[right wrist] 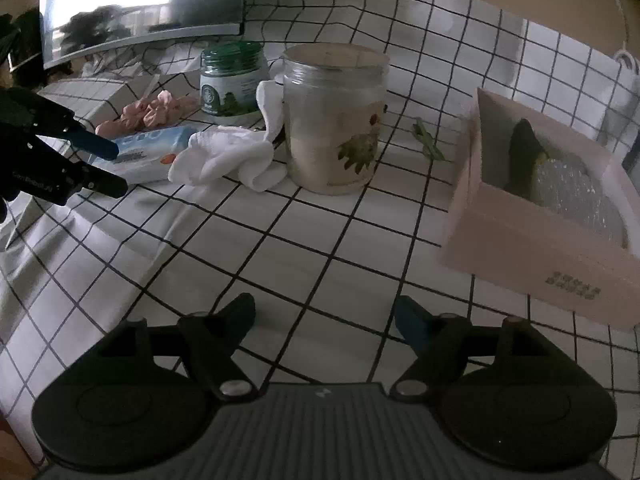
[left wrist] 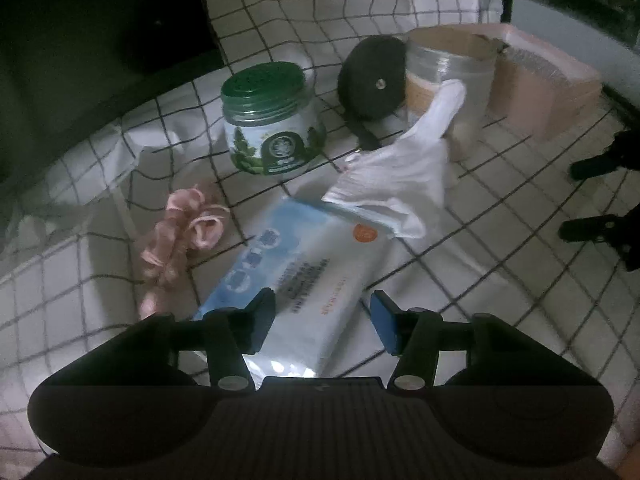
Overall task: Organize soft objects
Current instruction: 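Move the left tool toward the pink scrunchie beside the wipes pack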
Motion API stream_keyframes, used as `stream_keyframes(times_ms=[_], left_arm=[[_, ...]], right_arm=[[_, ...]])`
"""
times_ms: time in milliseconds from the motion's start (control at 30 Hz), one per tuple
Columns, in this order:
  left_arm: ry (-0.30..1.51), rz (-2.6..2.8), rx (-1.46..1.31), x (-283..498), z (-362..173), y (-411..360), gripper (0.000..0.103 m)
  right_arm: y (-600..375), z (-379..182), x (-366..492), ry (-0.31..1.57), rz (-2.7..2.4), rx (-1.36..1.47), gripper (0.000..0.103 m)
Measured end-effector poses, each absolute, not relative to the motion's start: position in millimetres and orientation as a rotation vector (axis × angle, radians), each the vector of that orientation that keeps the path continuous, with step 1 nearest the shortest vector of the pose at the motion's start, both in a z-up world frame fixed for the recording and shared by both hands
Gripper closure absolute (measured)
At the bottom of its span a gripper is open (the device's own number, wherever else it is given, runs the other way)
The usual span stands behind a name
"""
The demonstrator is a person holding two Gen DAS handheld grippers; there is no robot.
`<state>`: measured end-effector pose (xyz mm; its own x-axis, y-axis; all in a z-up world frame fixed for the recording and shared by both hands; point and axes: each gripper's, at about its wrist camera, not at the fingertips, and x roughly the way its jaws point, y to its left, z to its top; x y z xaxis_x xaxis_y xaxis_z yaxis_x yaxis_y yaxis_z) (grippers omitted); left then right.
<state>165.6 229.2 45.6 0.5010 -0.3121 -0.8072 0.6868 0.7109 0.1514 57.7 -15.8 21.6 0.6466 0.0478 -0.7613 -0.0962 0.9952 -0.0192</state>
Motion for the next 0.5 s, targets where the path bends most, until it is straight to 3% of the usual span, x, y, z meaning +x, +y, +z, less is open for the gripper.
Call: stream_keyframes(times_ms=[167, 300, 500], left_arm=[[0.858, -0.652, 0.602, 178, 43, 224, 0.040], [0.900, -0.715, 0.591, 183, 42, 219, 0.019], [0.863, -0.718, 0.673, 195, 45, 215, 0.022]], right_arm=[[-19, 20, 55, 0.868, 0.080, -0.034, 0.017], [-17, 19, 50, 0.864, 0.082, -0.034, 0.016], [-17, 20, 47, 0.864, 0.085, -0.034, 0.015]])
